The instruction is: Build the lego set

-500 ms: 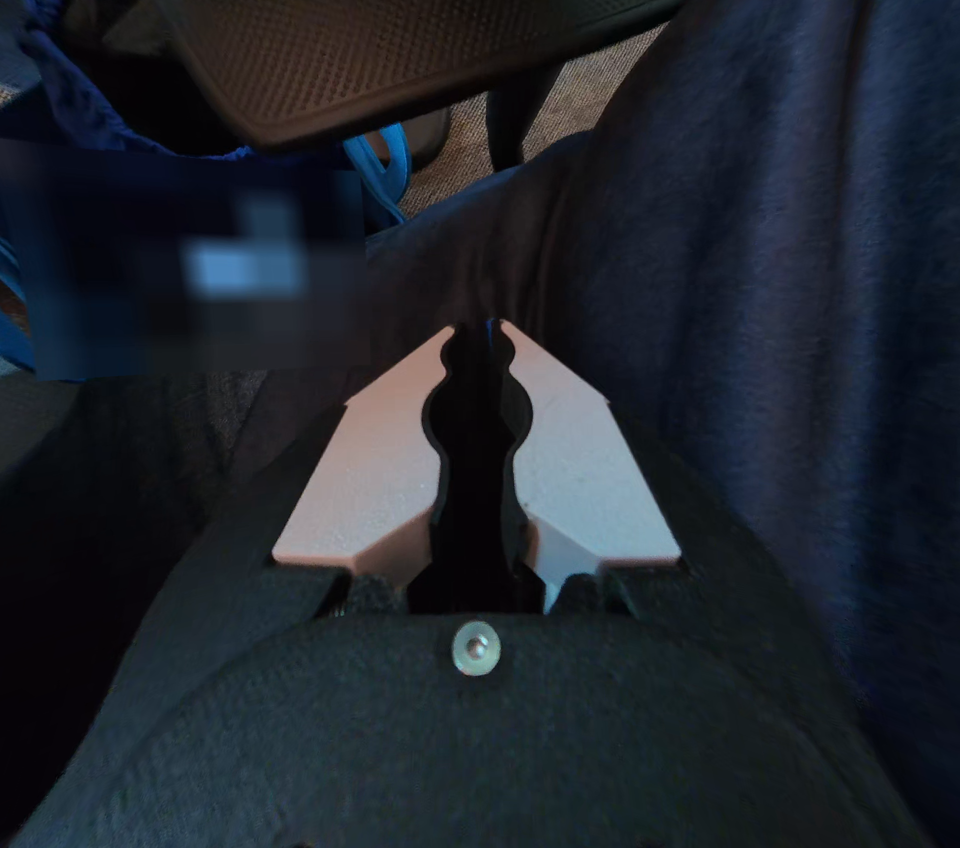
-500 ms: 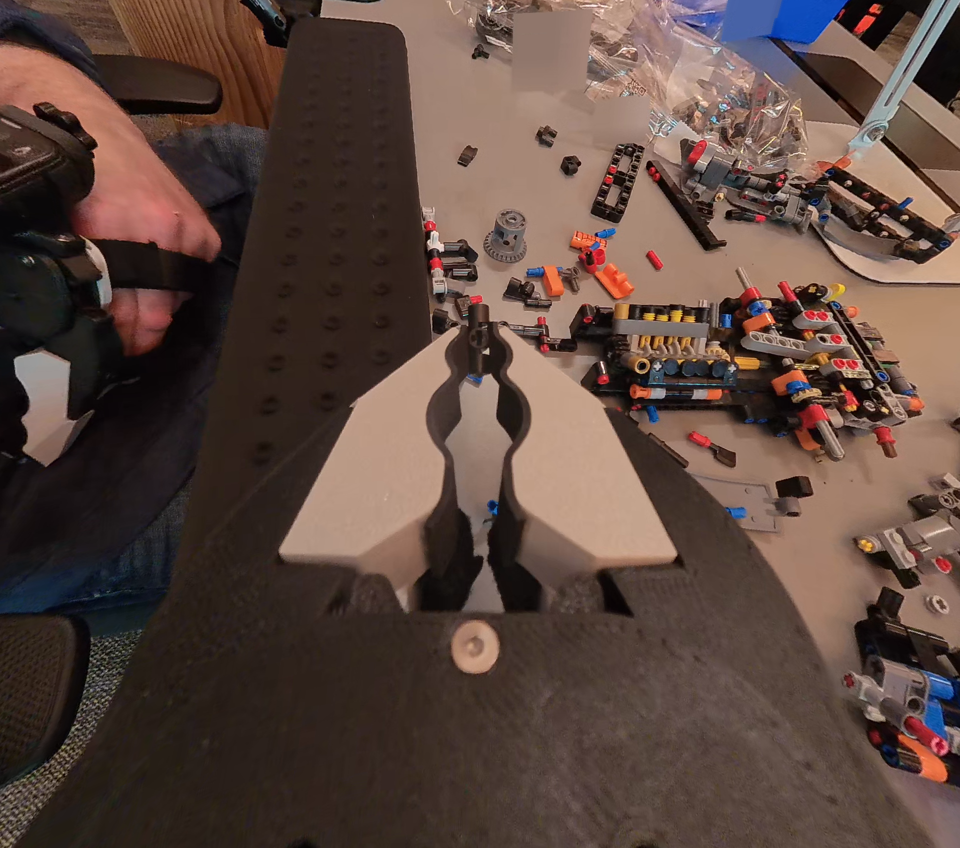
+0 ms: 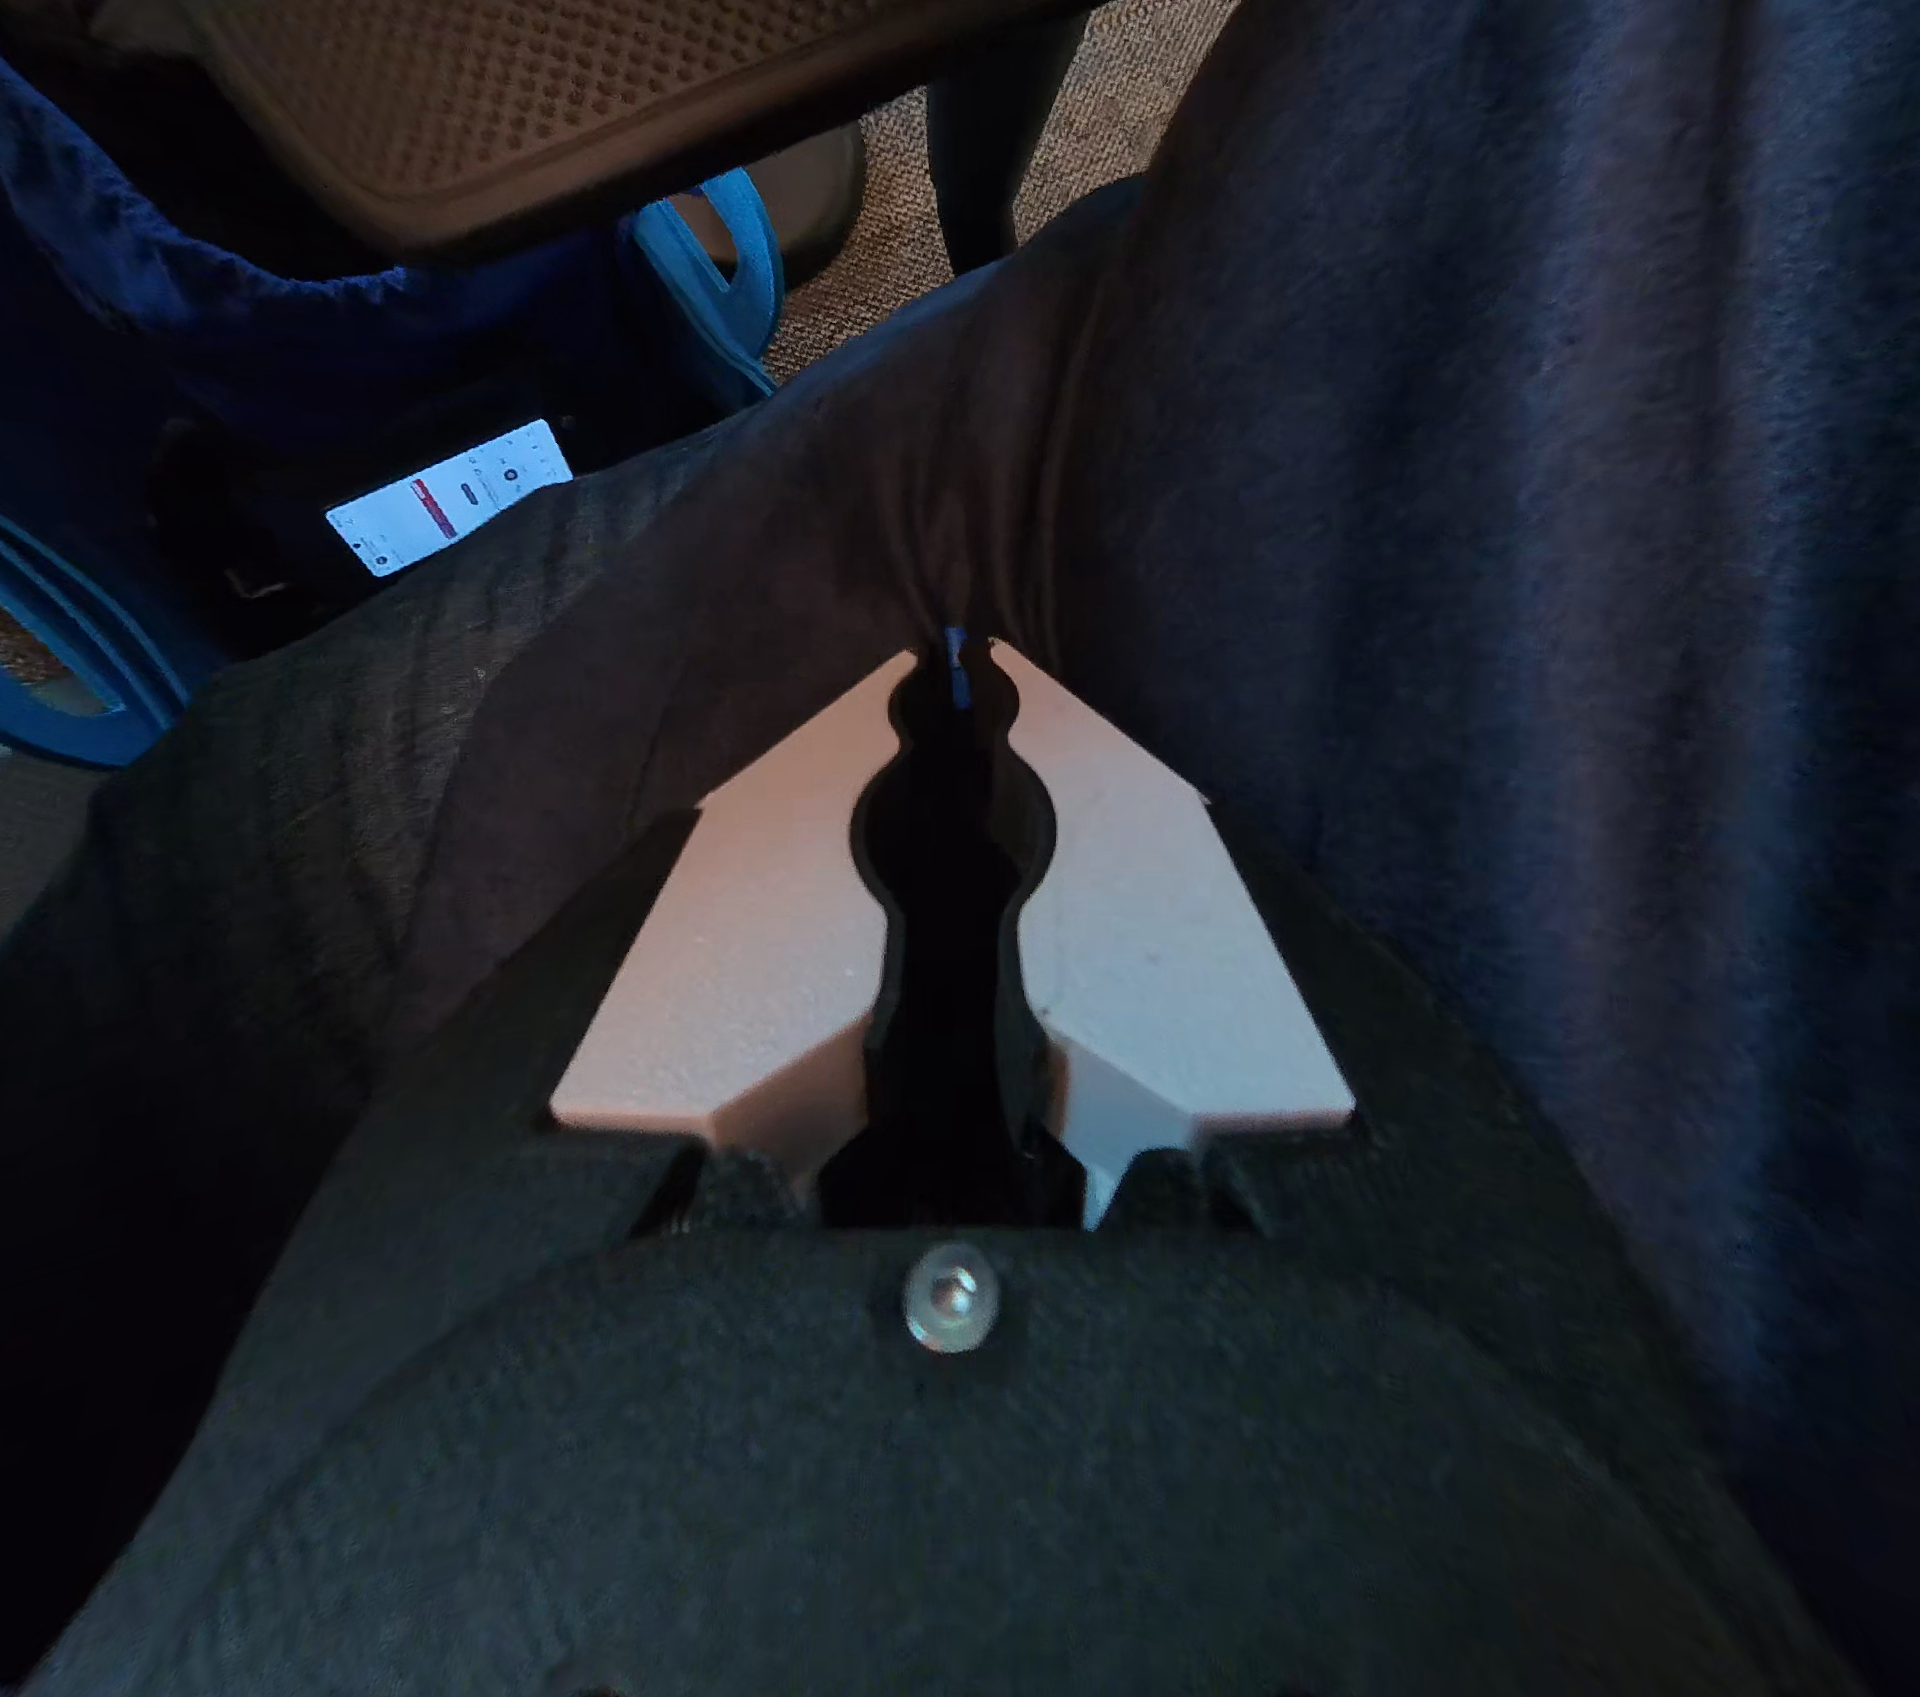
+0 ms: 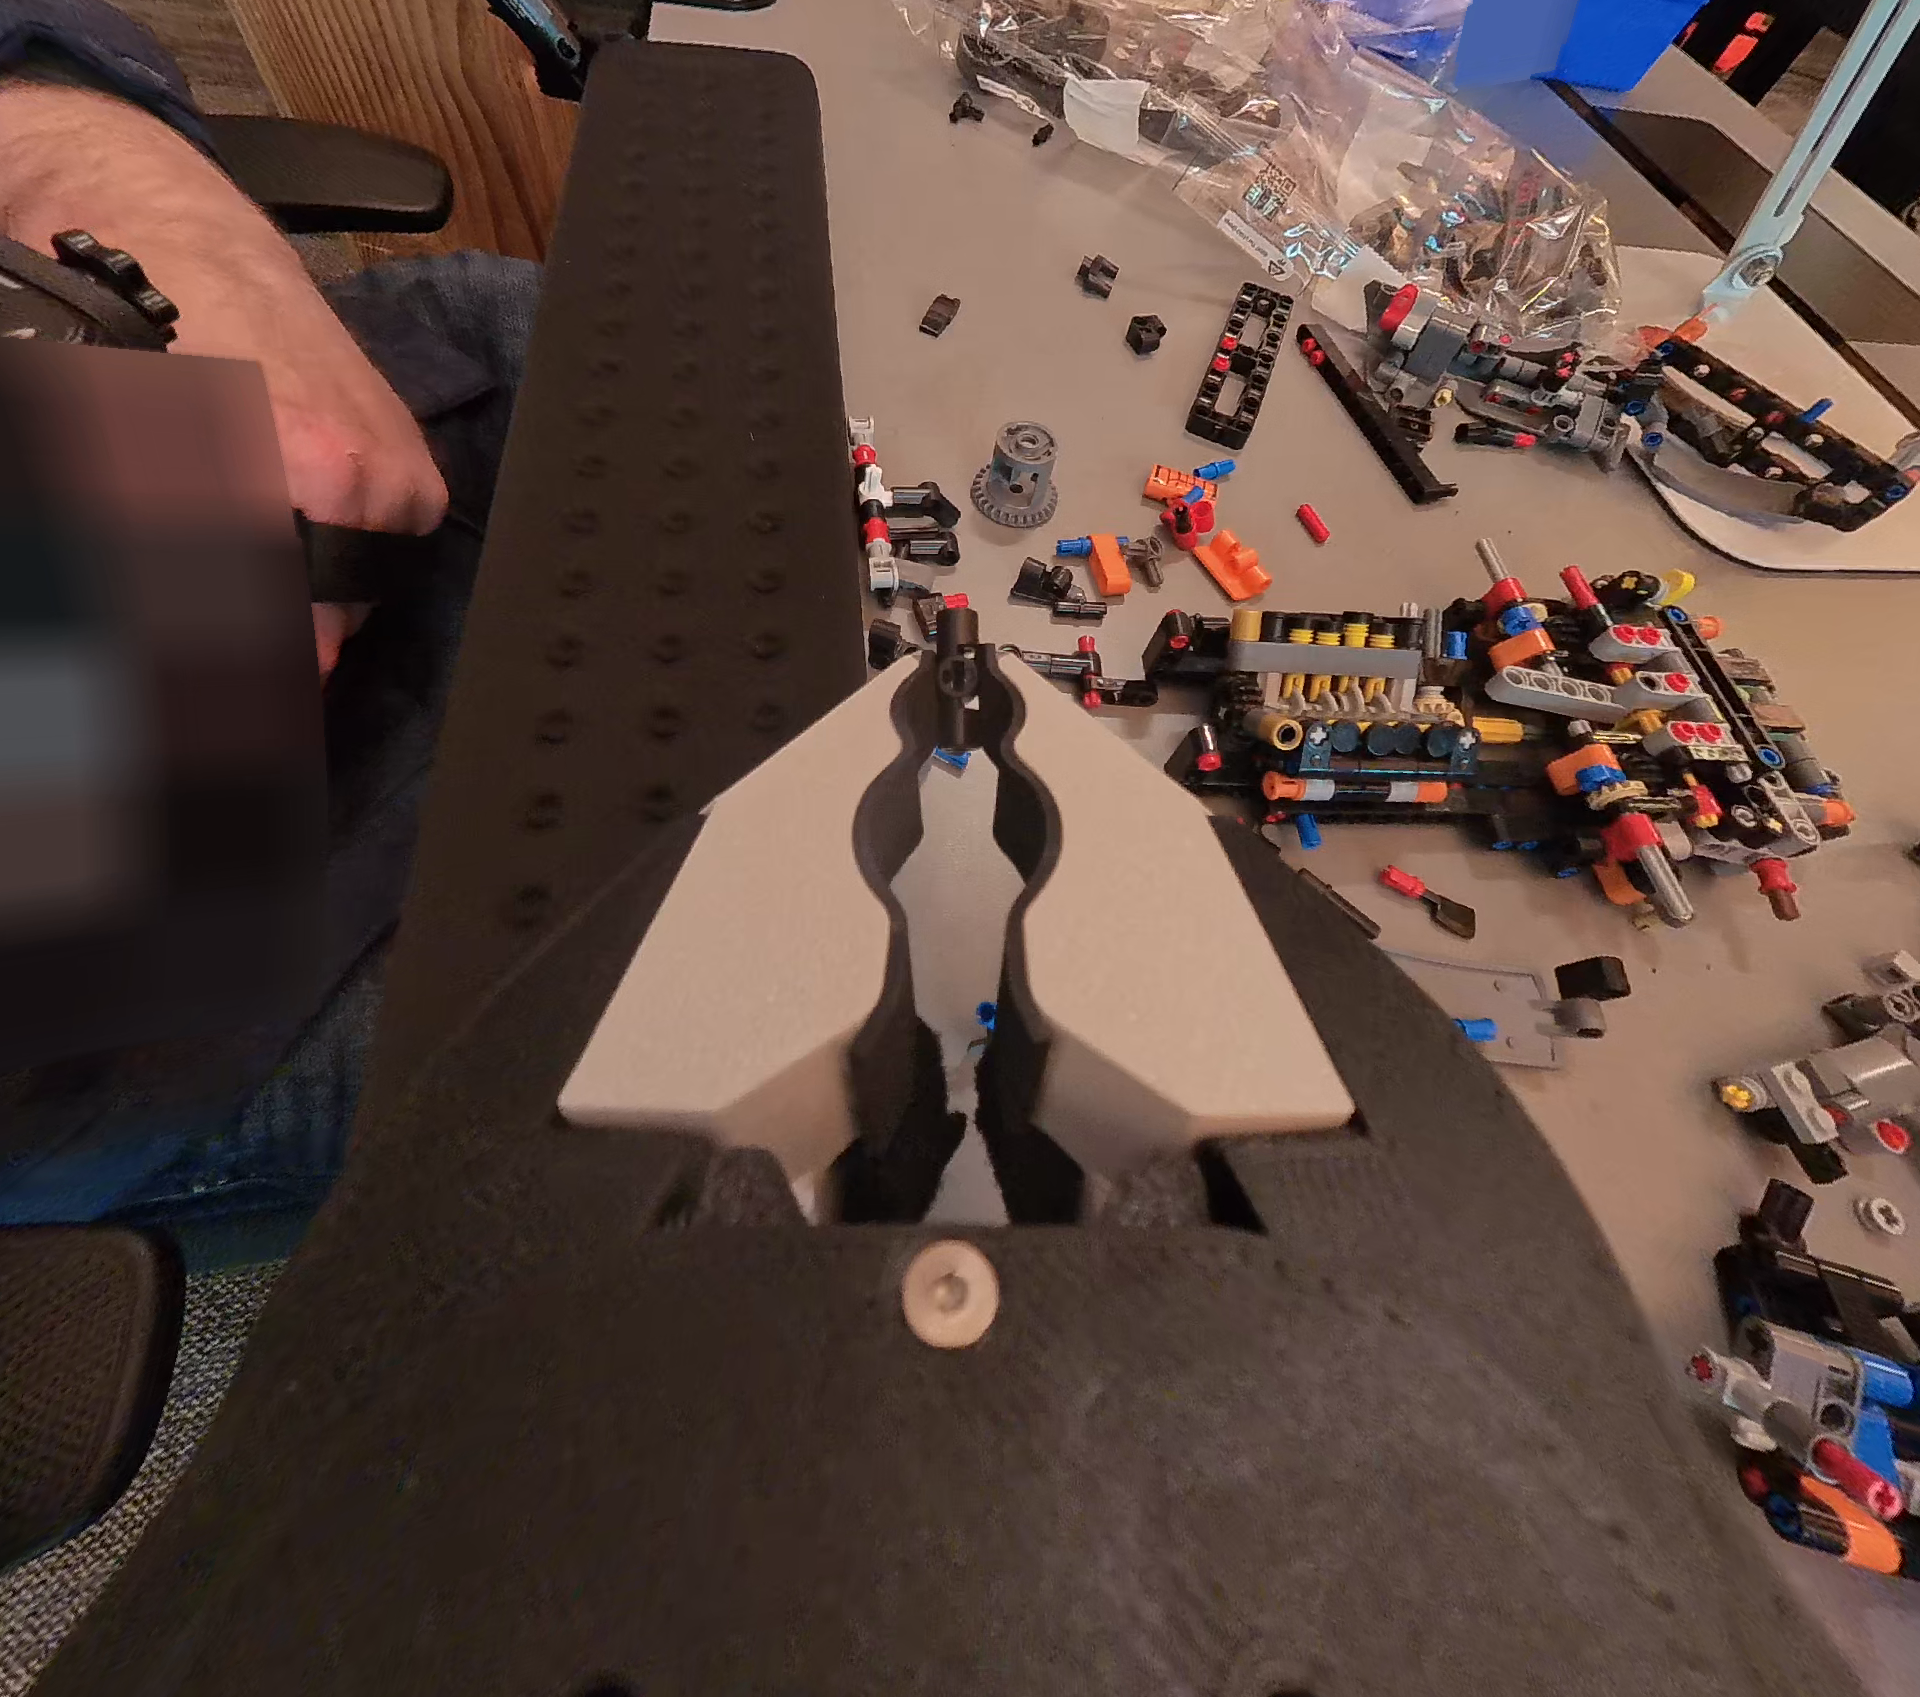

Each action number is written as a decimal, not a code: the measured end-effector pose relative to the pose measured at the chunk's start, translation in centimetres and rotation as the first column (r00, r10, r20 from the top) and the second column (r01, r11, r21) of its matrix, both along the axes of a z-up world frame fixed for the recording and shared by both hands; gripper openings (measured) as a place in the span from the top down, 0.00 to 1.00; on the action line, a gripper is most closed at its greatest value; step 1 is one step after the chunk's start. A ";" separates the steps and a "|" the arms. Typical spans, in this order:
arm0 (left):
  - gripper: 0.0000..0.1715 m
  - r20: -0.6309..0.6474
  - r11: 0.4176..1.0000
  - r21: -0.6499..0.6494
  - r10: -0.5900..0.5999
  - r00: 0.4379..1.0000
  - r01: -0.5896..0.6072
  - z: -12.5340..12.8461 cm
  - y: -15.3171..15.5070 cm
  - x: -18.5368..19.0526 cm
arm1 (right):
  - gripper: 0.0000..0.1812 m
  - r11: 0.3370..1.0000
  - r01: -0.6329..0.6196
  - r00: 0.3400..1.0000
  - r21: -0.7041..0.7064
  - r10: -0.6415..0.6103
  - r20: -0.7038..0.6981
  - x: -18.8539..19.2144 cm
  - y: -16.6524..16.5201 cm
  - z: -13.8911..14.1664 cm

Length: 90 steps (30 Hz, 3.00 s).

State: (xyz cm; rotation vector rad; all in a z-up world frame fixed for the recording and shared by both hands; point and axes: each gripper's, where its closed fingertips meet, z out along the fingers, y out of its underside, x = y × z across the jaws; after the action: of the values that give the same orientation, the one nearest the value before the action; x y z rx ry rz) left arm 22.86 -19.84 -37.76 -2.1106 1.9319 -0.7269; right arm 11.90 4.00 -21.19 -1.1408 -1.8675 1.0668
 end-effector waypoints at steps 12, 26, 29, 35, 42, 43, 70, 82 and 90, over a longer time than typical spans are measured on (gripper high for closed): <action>1.00 -0.014 0.981 0.186 0.058 0.998 -0.054 -0.8 1.7 -0.5 | 0.97 1.000 -0.002 1.000 0.002 0.002 0.001 0.0 -0.1 0.0; 0.97 0.128 0.995 0.070 0.061 0.990 -0.070 1.2 1.4 0.9 | 0.97 1.000 -0.005 1.000 0.003 0.005 0.002 0.0 -0.1 0.0; 0.96 0.158 0.998 0.009 0.067 0.985 -0.069 1.9 1.0 1.5 | 0.97 1.000 -0.006 1.000 0.002 0.006 0.002 0.0 -0.1 0.0; 0.97 0.023 0.999 0.035 0.031 0.999 -0.032 -0.5 0.6 0.6 | 0.97 1.000 -0.008 1.000 0.002 0.008 0.000 0.0 -0.1 0.0; 0.98 0.014 0.996 0.084 0.035 0.999 -0.036 -0.7 0.6 0.7 | 0.97 1.000 -0.008 1.000 0.004 0.008 0.003 0.0 -0.1 0.0; 0.98 0.033 0.995 0.095 0.042 0.999 -0.045 -0.5 0.7 0.8 | 0.97 1.000 -0.008 1.000 0.004 0.008 0.003 0.0 -0.1 0.0; 0.95 0.164 0.474 0.439 0.793 0.587 -0.763 11.8 24.2 -28.2 | 0.97 1.000 0.018 1.000 -0.005 -0.019 -0.009 -0.1 0.3 0.1; 0.86 0.484 0.565 0.495 0.451 0.749 -0.660 17.1 24.1 -16.8 | 0.97 0.992 0.071 0.997 0.108 -0.070 -0.014 -1.1 0.6 -0.3; 0.91 0.466 0.651 0.501 0.353 0.811 -0.571 15.9 24.4 -11.1 | 0.97 0.973 0.078 0.996 0.216 -0.083 0.014 -1.6 0.6 -1.3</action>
State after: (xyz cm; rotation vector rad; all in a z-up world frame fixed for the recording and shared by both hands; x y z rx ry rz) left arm 11.79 4.58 -21.91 -1.7789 1.1241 -0.2395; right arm 10.25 4.58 -22.53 -1.0960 -1.8861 0.7873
